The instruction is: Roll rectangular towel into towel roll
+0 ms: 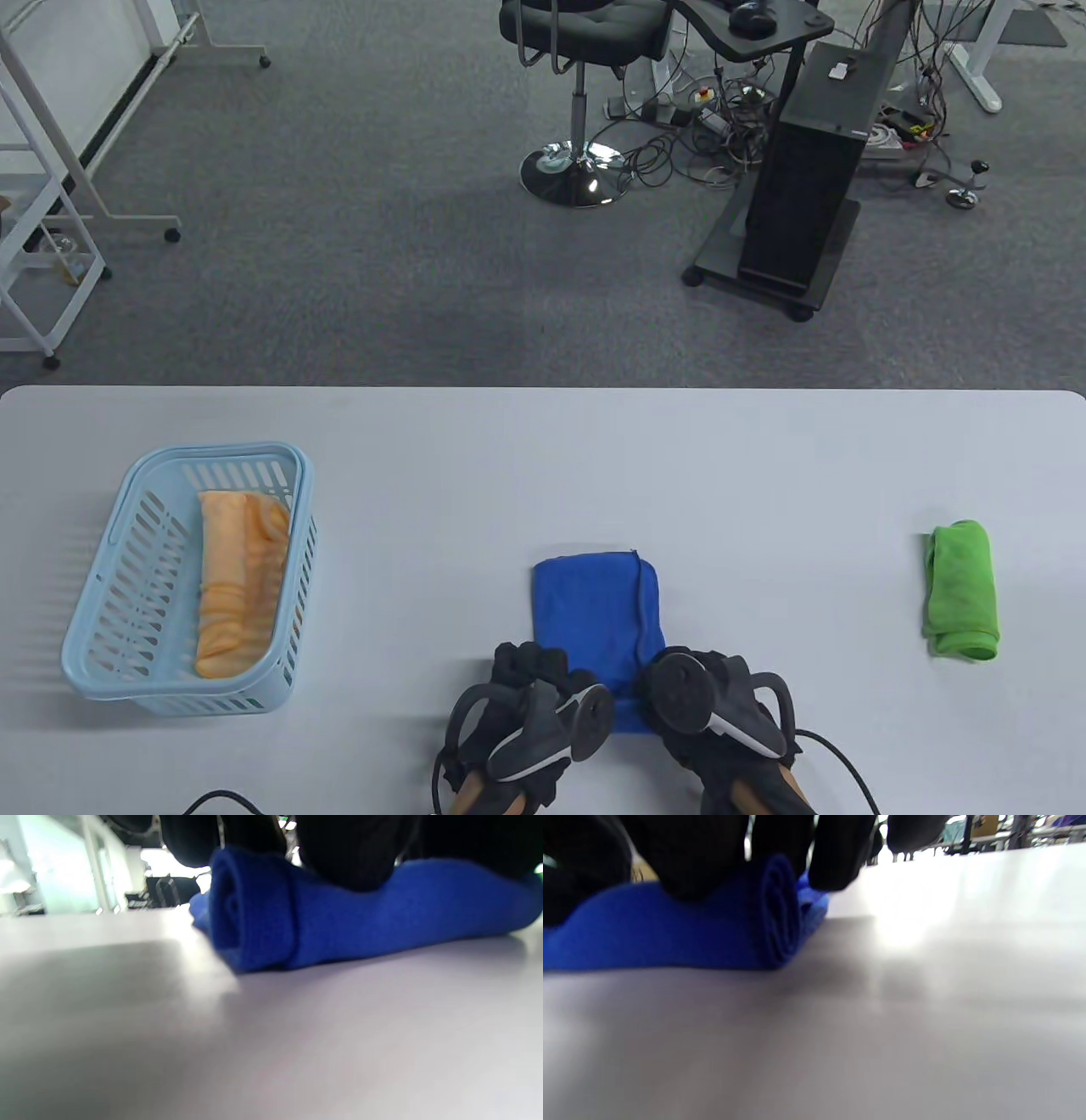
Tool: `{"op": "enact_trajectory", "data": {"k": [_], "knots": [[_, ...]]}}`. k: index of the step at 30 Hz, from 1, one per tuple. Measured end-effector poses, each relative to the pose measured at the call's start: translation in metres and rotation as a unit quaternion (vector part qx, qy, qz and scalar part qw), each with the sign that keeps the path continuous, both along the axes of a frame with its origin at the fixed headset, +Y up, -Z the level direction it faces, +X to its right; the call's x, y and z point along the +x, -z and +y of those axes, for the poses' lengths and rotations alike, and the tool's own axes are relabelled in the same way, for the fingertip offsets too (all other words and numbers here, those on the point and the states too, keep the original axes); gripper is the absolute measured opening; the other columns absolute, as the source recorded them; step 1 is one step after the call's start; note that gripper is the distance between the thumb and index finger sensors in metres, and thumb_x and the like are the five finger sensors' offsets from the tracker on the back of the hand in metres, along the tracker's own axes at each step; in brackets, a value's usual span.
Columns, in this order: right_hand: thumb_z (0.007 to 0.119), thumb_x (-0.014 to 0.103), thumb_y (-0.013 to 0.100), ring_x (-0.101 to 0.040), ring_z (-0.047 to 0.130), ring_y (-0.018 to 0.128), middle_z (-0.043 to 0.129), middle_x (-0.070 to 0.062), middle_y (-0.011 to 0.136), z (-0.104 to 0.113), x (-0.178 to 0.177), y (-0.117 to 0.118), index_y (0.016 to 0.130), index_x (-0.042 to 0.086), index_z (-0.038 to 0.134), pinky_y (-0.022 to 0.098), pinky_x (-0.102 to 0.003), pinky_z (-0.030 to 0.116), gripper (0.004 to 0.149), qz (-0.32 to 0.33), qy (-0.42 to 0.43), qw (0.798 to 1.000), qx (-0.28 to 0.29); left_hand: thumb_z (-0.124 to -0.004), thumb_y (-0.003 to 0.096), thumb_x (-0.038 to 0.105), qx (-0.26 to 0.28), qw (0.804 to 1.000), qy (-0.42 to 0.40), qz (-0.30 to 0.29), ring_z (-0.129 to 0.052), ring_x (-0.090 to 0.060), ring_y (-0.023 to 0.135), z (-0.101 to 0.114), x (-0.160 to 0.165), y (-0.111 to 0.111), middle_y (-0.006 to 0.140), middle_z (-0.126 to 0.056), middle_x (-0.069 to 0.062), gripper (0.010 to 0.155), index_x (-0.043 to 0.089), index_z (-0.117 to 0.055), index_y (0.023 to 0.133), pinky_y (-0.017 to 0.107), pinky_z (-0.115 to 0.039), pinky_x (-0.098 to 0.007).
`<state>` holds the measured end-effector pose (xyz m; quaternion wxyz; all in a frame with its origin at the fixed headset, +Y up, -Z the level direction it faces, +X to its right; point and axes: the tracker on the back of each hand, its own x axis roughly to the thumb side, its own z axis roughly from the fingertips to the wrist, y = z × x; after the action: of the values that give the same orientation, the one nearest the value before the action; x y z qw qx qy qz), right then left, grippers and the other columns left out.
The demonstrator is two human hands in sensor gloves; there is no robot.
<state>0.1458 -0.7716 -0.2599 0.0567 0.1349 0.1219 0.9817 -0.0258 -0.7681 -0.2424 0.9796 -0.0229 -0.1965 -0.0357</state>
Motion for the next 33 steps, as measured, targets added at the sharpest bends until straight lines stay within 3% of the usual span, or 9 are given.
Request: {"op": "enact_trajectory", "data": {"k": [4, 7, 11, 14, 18, 26, 29, 31, 33], "knots": [[0.074, 0.039, 0.035, -0.030, 0.073, 0.085, 0.069, -0.006, 0.091, -0.002, 0.001, 0.000, 0.085, 0.028, 0.076, 0.068, -0.059, 0.055, 0.051, -0.016, 0.015, 1.000, -0.008, -0.072, 0.0388, 0.049, -0.037, 0.999, 0.019, -0.009, -0.063, -0.038, 0.093, 0.004, 0.000, -0.001, 0.093, -0.073, -0.008, 0.051, 0.024, -0.081, 0.083, 0.070, -0.047, -0.063], [0.076, 0.048, 0.032, -0.031, 0.072, 0.086, 0.066, -0.007, 0.093, -0.004, 0.002, 0.000, 0.092, 0.027, 0.071, 0.068, -0.059, 0.055, 0.063, -0.013, 0.008, 1.000, -0.026, -0.066, 0.0360, 0.056, -0.041, 0.999, 0.004, -0.007, -0.059, -0.041, 0.094, 0.006, -0.002, -0.002, 0.095, -0.071, -0.011, 0.061, 0.024, -0.084, 0.085, 0.070, -0.043, -0.065], [0.081, 0.047, 0.030, -0.030, 0.067, 0.089, 0.061, -0.006, 0.096, -0.006, -0.001, 0.000, 0.097, 0.027, 0.064, 0.070, -0.060, 0.052, 0.072, -0.005, -0.025, 0.999, -0.037, -0.078, 0.0317, 0.060, -0.089, 0.993, 0.074, 0.000, -0.055, -0.041, 0.097, -0.005, 0.002, 0.000, 0.099, -0.065, -0.010, 0.075, 0.023, -0.067, 0.096, 0.072, -0.040, -0.065], [0.080, 0.044, 0.032, -0.029, 0.068, 0.089, 0.061, -0.005, 0.095, -0.006, -0.002, -0.001, 0.096, 0.028, 0.064, 0.069, -0.059, 0.052, 0.068, -0.013, -0.031, 0.999, -0.033, -0.083, 0.0334, 0.052, -0.047, 0.997, 0.057, -0.006, -0.072, -0.037, 0.090, -0.007, 0.002, 0.002, 0.090, -0.078, -0.008, 0.066, 0.022, -0.072, 0.091, 0.068, -0.054, -0.063], [0.076, 0.043, 0.033, -0.028, 0.073, 0.085, 0.068, -0.002, 0.092, -0.006, 0.000, 0.001, 0.093, 0.029, 0.069, 0.069, -0.058, 0.055, 0.063, -0.019, -0.014, 1.000, -0.010, -0.081, 0.0361, 0.046, -0.058, 0.998, -0.008, 0.021, -0.085, -0.035, 0.083, -0.004, -0.006, 0.004, 0.083, -0.090, -0.008, 0.059, 0.022, -0.078, 0.090, 0.065, -0.063, -0.062], [0.070, 0.042, 0.034, -0.026, 0.083, 0.073, 0.081, -0.002, 0.079, -0.001, 0.005, 0.003, 0.090, 0.026, 0.077, 0.068, -0.061, 0.052, 0.058, -0.027, 0.001, 1.000, -0.016, -0.077, 0.0377, 0.042, -0.057, 0.996, -0.055, 0.042, -0.101, -0.031, 0.070, 0.001, -0.012, 0.007, 0.069, -0.104, -0.006, 0.059, 0.024, -0.075, 0.093, 0.060, -0.071, -0.060], [0.066, 0.045, 0.035, -0.027, 0.084, 0.069, 0.084, -0.003, 0.073, 0.001, 0.006, 0.003, 0.086, 0.024, 0.082, 0.068, -0.062, 0.052, 0.057, -0.032, 0.008, 0.999, -0.014, -0.075, 0.0383, 0.042, -0.059, 0.995, -0.064, 0.055, -0.105, -0.028, 0.063, 0.001, -0.014, 0.008, 0.059, -0.109, -0.003, 0.053, 0.027, -0.080, 0.089, 0.058, -0.074, -0.058], [0.065, 0.045, 0.035, -0.028, 0.079, 0.074, 0.079, -0.003, 0.078, 0.001, 0.007, 0.002, 0.086, 0.026, 0.082, 0.068, -0.063, 0.049, 0.057, -0.036, 0.005, 0.999, -0.013, -0.075, 0.0384, 0.043, -0.071, 0.994, -0.059, 0.060, -0.102, -0.028, 0.064, 0.000, -0.014, 0.008, 0.059, -0.108, -0.003, 0.049, 0.029, -0.085, 0.085, 0.059, -0.072, -0.058], [0.067, 0.042, 0.036, -0.031, 0.066, 0.087, 0.064, -0.006, 0.093, 0.001, 0.005, 0.001, 0.092, 0.027, 0.074, 0.070, -0.065, 0.042, 0.059, -0.040, -0.002, 0.999, -0.007, -0.076, 0.0382, 0.044, -0.072, 0.994, -0.053, 0.065, -0.096, -0.030, 0.072, 0.000, -0.012, 0.007, 0.063, -0.104, -0.003, 0.050, 0.032, -0.084, 0.086, 0.062, -0.068, -0.060]]}}
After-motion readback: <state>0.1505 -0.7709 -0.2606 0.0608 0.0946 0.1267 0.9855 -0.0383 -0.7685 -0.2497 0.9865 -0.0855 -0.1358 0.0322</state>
